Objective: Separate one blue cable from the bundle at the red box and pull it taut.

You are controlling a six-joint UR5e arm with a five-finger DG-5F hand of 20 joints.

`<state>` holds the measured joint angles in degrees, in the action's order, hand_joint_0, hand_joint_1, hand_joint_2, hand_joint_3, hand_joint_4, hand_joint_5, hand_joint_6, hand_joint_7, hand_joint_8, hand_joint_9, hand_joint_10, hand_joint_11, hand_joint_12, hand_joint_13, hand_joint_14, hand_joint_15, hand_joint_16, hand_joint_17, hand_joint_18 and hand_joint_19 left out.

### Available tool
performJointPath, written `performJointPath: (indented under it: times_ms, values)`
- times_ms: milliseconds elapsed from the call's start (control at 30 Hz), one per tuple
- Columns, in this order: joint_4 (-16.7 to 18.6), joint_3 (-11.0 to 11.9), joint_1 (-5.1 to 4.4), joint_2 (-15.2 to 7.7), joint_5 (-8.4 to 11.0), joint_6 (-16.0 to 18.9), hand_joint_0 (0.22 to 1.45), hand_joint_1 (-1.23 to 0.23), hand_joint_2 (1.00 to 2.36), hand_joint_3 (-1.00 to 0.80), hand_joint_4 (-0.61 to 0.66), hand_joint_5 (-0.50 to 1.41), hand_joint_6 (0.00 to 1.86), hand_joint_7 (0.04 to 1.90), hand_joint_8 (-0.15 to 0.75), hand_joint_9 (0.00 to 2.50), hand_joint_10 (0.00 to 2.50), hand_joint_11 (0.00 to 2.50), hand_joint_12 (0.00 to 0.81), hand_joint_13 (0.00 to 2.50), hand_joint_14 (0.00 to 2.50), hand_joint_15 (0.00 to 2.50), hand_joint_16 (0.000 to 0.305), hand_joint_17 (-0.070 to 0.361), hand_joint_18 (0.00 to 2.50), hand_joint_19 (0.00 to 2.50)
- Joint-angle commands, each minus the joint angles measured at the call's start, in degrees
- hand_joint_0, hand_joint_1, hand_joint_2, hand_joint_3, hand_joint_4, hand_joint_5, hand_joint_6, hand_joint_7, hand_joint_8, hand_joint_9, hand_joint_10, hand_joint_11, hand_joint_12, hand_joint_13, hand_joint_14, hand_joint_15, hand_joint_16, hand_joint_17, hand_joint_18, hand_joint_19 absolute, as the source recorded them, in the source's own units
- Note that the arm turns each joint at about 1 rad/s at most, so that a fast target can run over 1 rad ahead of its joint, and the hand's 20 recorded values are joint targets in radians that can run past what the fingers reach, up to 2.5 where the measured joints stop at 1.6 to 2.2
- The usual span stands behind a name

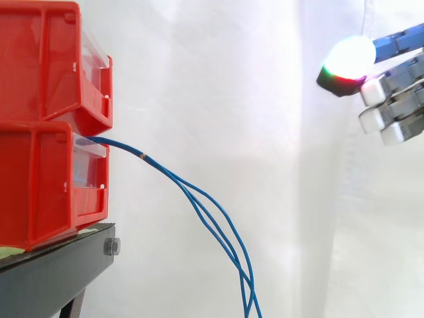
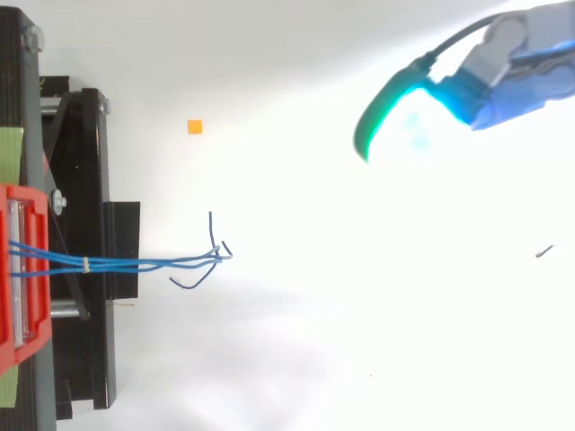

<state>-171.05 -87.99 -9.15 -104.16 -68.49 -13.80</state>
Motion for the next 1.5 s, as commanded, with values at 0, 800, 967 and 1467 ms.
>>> performJointPath:
  times_ms: [0, 800, 967, 1467]
  values:
    - [1.2, 0.5, -0.43, -2.1, 0.03, 0.9, 0.55, -0.56, 1.0, -0.47, 0.21, -0.21, 0.5, 0.82, 0.256, 0.57, 0.01, 0.45, 0.339, 0.49, 0.01, 0.33, 0.05, 0.114, 0.33, 0.51]
    - [7.5, 7.1, -0.26, -12.9, -0.24, 1.2, 0.54, -0.59, 1.0, -0.48, 0.2, -0.22, 0.5, 0.8, 0.257, 0.44, 0.01, 0.28, 0.35, 0.33, 0.01, 0.15, 0.049, 0.111, 0.25, 0.45]
    - [9.2, 7.4, -0.17, -14.0, -0.41, 2.1, 0.55, -0.59, 1.0, -0.48, 0.2, -0.22, 0.5, 0.81, 0.257, 0.45, 0.01, 0.31, 0.347, 0.34, 0.01, 0.15, 0.049, 0.11, 0.24, 0.45]
    - [14.5, 7.5, 0.09, -17.5, -0.06, -1.7, 0.55, -0.59, 1.0, -0.48, 0.21, -0.21, 0.5, 0.81, 0.258, 0.48, 0.01, 0.34, 0.348, 0.36, 0.01, 0.18, 0.048, 0.108, 0.26, 0.45]
